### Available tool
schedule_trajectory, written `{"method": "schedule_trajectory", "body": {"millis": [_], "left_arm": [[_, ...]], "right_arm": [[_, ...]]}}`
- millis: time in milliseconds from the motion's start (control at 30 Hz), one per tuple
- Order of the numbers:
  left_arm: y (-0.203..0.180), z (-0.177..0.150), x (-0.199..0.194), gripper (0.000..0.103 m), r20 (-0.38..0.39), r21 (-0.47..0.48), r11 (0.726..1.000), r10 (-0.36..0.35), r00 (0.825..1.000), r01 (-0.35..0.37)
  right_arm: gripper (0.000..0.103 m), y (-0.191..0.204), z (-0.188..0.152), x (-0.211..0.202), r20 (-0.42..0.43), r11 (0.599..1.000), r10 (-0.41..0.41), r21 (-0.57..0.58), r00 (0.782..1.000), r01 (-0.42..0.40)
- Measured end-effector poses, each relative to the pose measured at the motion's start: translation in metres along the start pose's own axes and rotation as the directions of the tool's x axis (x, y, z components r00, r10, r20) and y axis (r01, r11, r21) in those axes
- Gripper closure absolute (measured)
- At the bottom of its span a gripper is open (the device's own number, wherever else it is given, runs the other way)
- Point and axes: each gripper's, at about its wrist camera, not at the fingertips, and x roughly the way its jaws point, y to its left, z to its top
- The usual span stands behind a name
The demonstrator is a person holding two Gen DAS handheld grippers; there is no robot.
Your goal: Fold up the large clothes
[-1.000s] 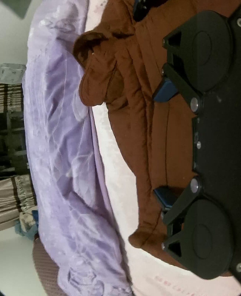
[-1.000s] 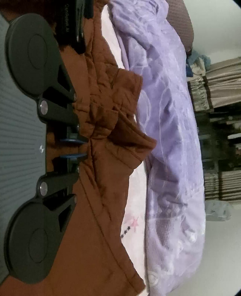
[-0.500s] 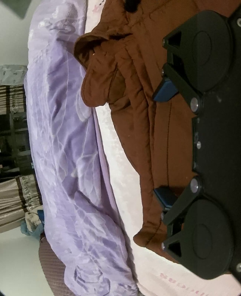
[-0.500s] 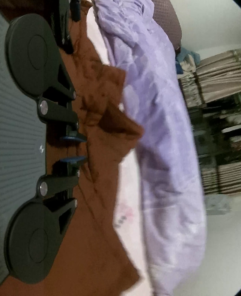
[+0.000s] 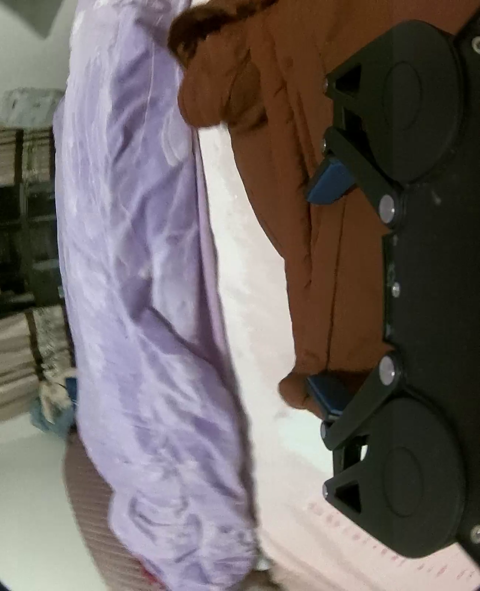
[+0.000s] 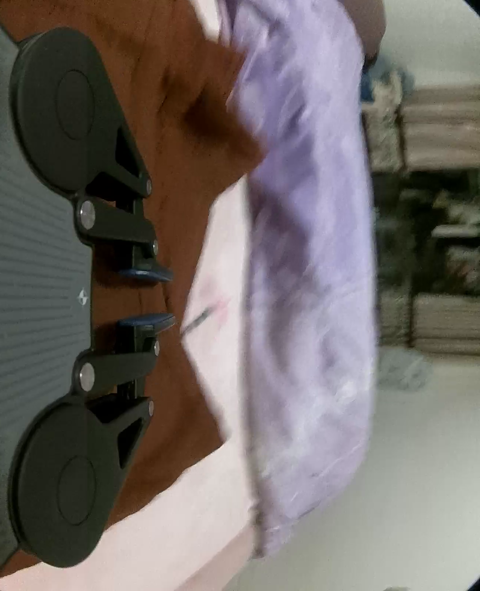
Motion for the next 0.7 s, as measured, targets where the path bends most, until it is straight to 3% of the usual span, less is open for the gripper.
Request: {"method": "schedule_trajectory", "body": {"millis": [67,133,267,367,433,467,533,600,700], "left_arm": [[-0.003,-0.005,0.012,0.0,-0.023,-0.003,1.0,0.003,1.0,-0.003],[-0.006,-0.004,0.006,0.002,-0.006,0.031,0.999,0.022,1.0,-0.021],[0.003,0.004,-0.009,0.002,0.014,0.041,0.999,0.025,1.0,-0.026],[0.022,0.007,-0.015,0.002,0.039,0.031,0.994,0.105,0.994,-0.107],[0.038,0.002,-0.006,0.002,0.023,-0.007,0.989,0.147,0.989,-0.147],[0.046,-0.001,0.006,0.001,-0.01,-0.031,0.99,0.138,0.99,-0.138],[0.059,-0.012,0.028,0.0,-0.05,-0.108,0.993,0.049,0.998,-0.054],[0.071,-0.015,0.033,0.0,-0.048,-0.193,0.981,-0.003,0.999,-0.006],[0.072,-0.008,0.024,0.002,-0.05,-0.181,0.983,0.008,0.999,-0.017]], "right_arm": [[0.078,-0.018,-0.006,0.012,-0.018,0.992,0.075,0.106,0.997,-0.073],[0.079,-0.019,0.0,0.005,-0.02,0.99,0.082,0.117,0.996,-0.079],[0.079,-0.021,0.01,-0.019,0.045,0.999,0.008,0.052,0.999,-0.01],[0.078,-0.037,0.011,-0.024,0.072,0.998,-0.056,0.032,0.996,0.054],[0.078,-0.058,0.007,-0.008,0.029,0.996,-0.06,0.07,0.998,0.058],[0.078,-0.068,0.001,0.004,0.0,0.993,-0.035,0.114,0.999,0.035],[0.077,-0.079,-0.007,0.015,-0.004,0.98,-0.004,0.197,1.0,0.005],[0.075,-0.073,-0.001,0.006,0.006,0.985,-0.025,0.17,1.0,0.024],[0.071,-0.061,0.012,-0.012,0.022,0.986,-0.078,0.149,0.997,0.074]]}}
